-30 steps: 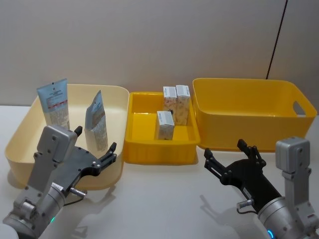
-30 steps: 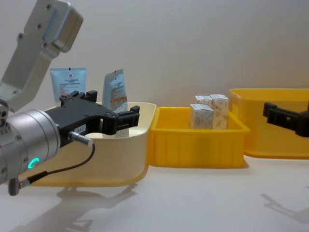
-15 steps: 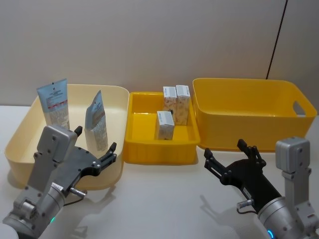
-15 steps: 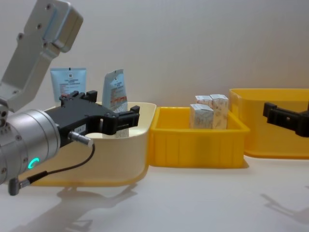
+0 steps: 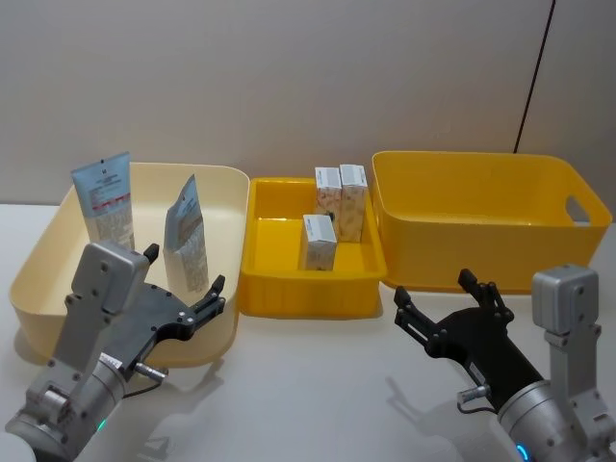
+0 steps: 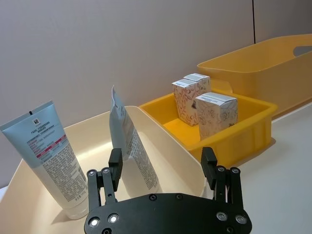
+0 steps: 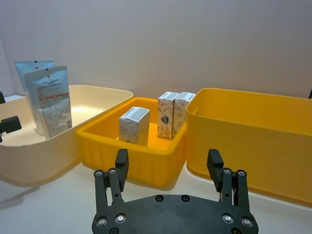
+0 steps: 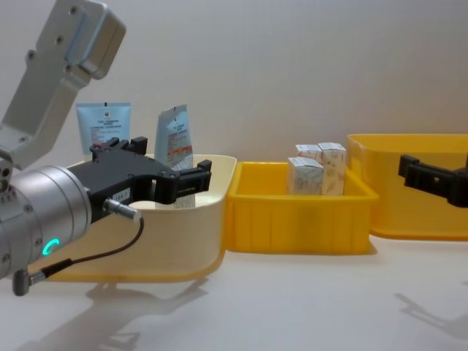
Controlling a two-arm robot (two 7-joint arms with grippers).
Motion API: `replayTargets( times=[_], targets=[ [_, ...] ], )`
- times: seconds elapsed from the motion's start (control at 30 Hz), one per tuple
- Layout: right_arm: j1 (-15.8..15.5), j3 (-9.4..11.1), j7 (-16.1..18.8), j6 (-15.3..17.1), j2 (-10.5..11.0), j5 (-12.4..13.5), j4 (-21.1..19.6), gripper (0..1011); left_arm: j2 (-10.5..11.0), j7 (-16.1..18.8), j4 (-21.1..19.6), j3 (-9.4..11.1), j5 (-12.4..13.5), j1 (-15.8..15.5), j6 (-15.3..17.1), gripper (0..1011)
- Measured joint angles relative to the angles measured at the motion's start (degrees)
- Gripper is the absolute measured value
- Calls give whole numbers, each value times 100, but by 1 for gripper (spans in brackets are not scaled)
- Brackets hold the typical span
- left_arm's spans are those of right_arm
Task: Bimanual collaborative sorting of washing and personal care products
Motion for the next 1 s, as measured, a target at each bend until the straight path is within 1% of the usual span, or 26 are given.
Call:
replayTargets(
  times=[1.0],
  targets=[
    [0,0,1,1,0,0,0,1000,0,0,0,0,0,0,0,1003]
  ],
)
